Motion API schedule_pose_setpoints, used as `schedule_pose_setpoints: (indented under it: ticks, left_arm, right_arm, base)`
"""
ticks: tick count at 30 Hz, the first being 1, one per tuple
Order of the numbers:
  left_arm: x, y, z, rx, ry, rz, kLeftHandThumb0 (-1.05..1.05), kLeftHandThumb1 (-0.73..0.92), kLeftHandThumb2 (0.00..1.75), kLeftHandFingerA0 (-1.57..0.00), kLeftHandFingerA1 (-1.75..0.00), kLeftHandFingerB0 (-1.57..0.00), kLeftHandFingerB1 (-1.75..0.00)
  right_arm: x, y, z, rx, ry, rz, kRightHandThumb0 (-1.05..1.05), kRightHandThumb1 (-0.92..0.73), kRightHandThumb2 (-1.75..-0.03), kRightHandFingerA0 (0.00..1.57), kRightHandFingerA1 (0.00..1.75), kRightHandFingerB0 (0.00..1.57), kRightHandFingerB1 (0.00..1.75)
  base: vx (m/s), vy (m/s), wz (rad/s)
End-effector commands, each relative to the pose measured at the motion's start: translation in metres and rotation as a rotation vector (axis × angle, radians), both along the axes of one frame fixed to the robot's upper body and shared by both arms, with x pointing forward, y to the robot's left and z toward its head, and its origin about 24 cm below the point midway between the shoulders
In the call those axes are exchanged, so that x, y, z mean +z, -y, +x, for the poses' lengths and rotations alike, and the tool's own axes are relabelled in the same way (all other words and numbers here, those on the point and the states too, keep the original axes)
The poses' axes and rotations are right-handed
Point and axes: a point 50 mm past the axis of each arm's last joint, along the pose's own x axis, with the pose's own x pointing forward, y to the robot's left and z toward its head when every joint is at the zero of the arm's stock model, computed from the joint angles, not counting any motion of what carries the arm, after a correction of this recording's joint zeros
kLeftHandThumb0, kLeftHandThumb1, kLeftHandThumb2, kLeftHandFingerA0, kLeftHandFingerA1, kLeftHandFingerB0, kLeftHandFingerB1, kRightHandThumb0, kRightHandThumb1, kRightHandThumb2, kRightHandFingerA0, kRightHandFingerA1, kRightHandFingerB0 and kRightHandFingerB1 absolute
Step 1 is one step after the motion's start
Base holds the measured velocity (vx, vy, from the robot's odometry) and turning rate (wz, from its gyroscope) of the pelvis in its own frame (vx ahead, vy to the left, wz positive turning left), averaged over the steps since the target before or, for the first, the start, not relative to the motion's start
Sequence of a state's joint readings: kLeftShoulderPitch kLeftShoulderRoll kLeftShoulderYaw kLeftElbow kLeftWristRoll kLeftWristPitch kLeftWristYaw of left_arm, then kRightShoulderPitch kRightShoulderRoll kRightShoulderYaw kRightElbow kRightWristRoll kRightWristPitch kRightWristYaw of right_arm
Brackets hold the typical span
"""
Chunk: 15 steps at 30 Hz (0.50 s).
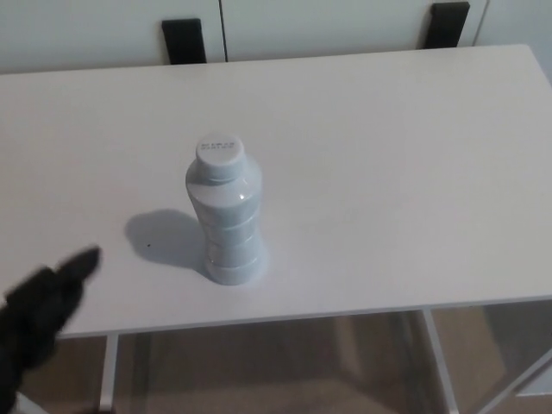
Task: The robot picks up a bottle from a person using its left hand and walk towards the table in frontand put the bottle on the table.
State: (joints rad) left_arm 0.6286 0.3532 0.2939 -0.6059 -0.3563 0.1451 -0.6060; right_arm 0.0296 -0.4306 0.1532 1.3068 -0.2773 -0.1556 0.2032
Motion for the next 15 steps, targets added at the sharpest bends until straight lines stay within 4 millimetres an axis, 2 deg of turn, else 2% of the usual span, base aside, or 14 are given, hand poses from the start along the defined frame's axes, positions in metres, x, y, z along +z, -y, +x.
schedule_pose_setpoints:
  ticks: [1, 2, 3, 4, 5, 6, 8, 9, 10, 12, 13, 14, 15]
  left_arm:
    - [0.018, 0.036, -0.053, -0.413, 0.034, -0.179, -0.61, 0.42, 0.54, -0.17, -0.3, -0.16, -0.27]
    - [0.008, 0.036, -0.06, -0.408, -0.006, -0.15, -0.29, 0.16, 0.8, -0.07, -0.51, -0.07, -0.5]
    - [0.002, 0.035, -0.063, -0.408, -0.034, -0.144, -0.29, 0.16, 0.8, -0.07, -0.51, -0.07, -0.5]
    - [-0.004, 0.034, -0.067, -0.4, -0.052, -0.135, -0.58, 0.42, 0.54, -0.27, -0.33, -0.26, -0.3]
    - [-0.005, 0.033, -0.068, -0.397, -0.058, -0.131, -0.58, 0.42, 0.54, -0.27, -0.33, -0.26, -0.3]
    - [-0.021, 0.028, -0.076, -0.382, -0.146, -0.094, -0.61, 0.36, 0.7, -0.38, -0.47, -0.33, -0.41]
    - [-0.04, 0.018, -0.077, -0.359, -0.229, -0.047, -0.6, 0.38, 0.72, -0.54, -0.55, -0.42, -0.46]
    - [-0.043, 0.016, -0.078, -0.353, -0.241, -0.044, -0.6, 0.38, 0.72, -0.54, -0.55, -0.42, -0.46]
    - [-0.058, 0.007, -0.078, -0.259, -0.288, 0.01, -0.6, 0.38, 0.74, -0.63, -0.58, -0.42, -0.48]
    - [-0.084, -0.01, -0.078, -0.056, -0.348, 0.113, -0.58, 0.4, 0.73, -0.51, -0.57, -0.32, -0.47]
    - [-0.089, -0.013, -0.078, -0.025, -0.355, 0.138, -0.58, 0.4, 0.73, -0.51, -0.57, -0.32, -0.47]
    - [-0.1, -0.019, -0.077, 0.008, -0.387, 0.219, -0.49, 0.51, 0.55, -0.54, -0.46, -0.33, -0.35]
    - [-0.119, -0.033, -0.076, 0.047, -0.437, 0.387, -0.47, 0.5, 0.55, -0.55, -0.47, -0.29, -0.34]
  right_arm:
    - [-0.004, -0.004, -0.007, -0.003, -0.018, -0.005, -0.39, -0.71, -0.61, 0.7, 0.5, 0.56, 0.42]
    - [-0.003, -0.004, -0.004, 0.002, -0.009, -0.002, -0.39, -0.71, -0.61, 0.72, 0.51, 0.56, 0.42]
    - [-0.003, -0.005, -0.002, 0.002, -0.003, -0.002, -0.39, -0.71, -0.61, 0.72, 0.51, 0.56, 0.42]
    - [-0.004, -0.006, -0.001, 0.0, 0.0, 0.0, -0.42, -0.7, -0.59, 0.72, 0.51, 0.55, 0.41]
    - [-0.004, -0.006, 0.0, -0.002, 0.001, 0.002, -0.42, -0.7, -0.59, 0.72, 0.51, 0.55, 0.41]
    - [-0.004, -0.006, 0.0, 0.019, -0.001, -0.001, -0.42, -0.71, -0.59, 0.7, 0.5, 0.55, 0.41]
    - [-0.003, -0.005, 0.003, 0.023, 0.0, -0.004, -0.45, -0.66, -0.63, 0.69, 0.51, 0.53, 0.43]
    - [-0.002, -0.005, 0.003, 0.021, 0.001, -0.005, -0.45, -0.66, -0.63, 0.69, 0.51, 0.53, 0.43]
    - [-0.002, -0.005, 0.003, 0.029, 0.001, -0.006, -0.41, -0.71, -0.59, 0.72, 0.5, 0.57, 0.42]
    - [-0.004, -0.007, 0.002, 0.029, -0.003, 0.001, -0.4, -0.71, -0.61, 0.7, 0.51, 0.56, 0.43]
    - [-0.004, -0.007, 0.002, 0.028, -0.004, 0.004, -0.4, -0.71, -0.61, 0.7, 0.51, 0.56, 0.43]
    - [-0.004, -0.008, 0.001, 0.027, -0.006, 0.005, -0.41, -0.71, -0.59, 0.71, 0.5, 0.56, 0.42]
    - [-0.005, -0.008, 0.0, 0.024, -0.005, 0.005, -0.41, -0.7, -0.61, 0.71, 0.51, 0.57, 0.43]
  base:
    - [0.0, 0.0, 0.0]
    - [0.0, 0.0, 0.0]
    - [0.0, 0.0, 0.0]
    - [0.0, 0.0, 0.0]
    - [0.0, 0.0, 0.0]
    - [0.0, 0.0, 0.0]
    - [0.0, 0.0, 0.0]
    - [0.0, 0.0, 0.0]
    - [0.0, 0.0, 0.0]
    - [0.0, 0.0, 0.0]
    - [0.0, 0.0, 0.0]
    - [0.0, 0.0, 0.0]
    - [0.0, 0.0, 0.0]
